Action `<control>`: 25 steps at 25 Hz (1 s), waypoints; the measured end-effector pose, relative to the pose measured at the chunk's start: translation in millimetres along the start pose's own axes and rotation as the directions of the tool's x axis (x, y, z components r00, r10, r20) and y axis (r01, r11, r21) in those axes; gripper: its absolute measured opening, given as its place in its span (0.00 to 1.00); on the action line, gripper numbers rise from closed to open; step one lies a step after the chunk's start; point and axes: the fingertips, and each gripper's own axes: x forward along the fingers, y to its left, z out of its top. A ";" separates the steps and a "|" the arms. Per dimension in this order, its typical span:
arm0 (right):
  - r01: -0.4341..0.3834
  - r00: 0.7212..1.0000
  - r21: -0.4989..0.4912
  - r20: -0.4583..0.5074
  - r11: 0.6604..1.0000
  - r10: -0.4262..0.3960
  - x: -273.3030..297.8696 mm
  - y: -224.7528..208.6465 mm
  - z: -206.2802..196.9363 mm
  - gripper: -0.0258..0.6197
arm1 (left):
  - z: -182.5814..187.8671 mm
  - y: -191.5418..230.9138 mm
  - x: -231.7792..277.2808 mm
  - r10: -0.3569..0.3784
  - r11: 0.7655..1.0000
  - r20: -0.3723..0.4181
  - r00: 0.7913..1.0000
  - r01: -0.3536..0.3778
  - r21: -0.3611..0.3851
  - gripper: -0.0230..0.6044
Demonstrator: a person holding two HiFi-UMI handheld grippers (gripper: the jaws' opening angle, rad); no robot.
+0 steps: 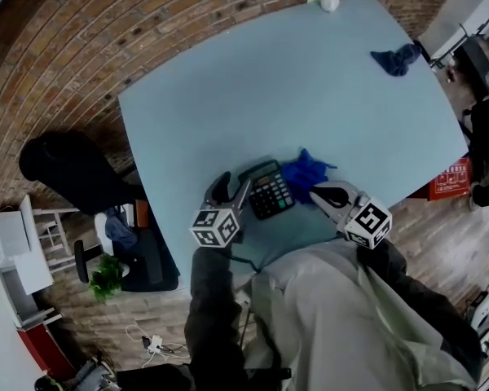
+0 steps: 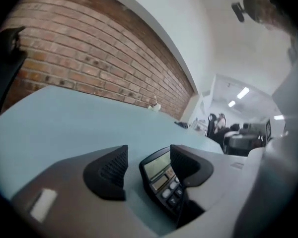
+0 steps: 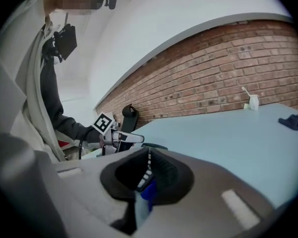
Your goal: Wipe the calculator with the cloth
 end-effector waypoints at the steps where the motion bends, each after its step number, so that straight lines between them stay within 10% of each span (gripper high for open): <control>1: 0.025 1.000 -0.002 0.008 1.000 -0.025 1.4 -5.1 -0.7 0.08 | -4.9 -0.6 10.0 -0.017 0.998 -0.037 0.999 0.019 0.056 0.48; 11: 0.237 0.958 -0.090 -0.146 0.967 -0.248 19.9 -51.3 -48.9 0.45 | -13.3 -16.9 47.9 -0.093 0.973 -0.113 0.989 0.114 0.201 0.33; 16: 0.061 0.921 -0.221 -0.363 0.973 -0.140 56.5 -41.0 -85.0 0.44 | -15.3 -21.5 27.4 -0.142 0.990 -0.069 0.987 0.143 0.011 0.21; 21: 0.063 0.941 -0.173 -0.319 0.983 -0.117 57.2 -49.8 -85.8 0.28 | -20.3 -20.4 -1.4 -0.187 0.956 0.032 0.982 0.190 -0.225 0.14; 25: 0.106 0.948 -0.094 -0.289 0.990 -0.129 53.3 -57.0 -78.9 0.17 | -22.8 -29.8 0.2 -0.209 0.946 0.020 0.978 0.208 -0.249 0.39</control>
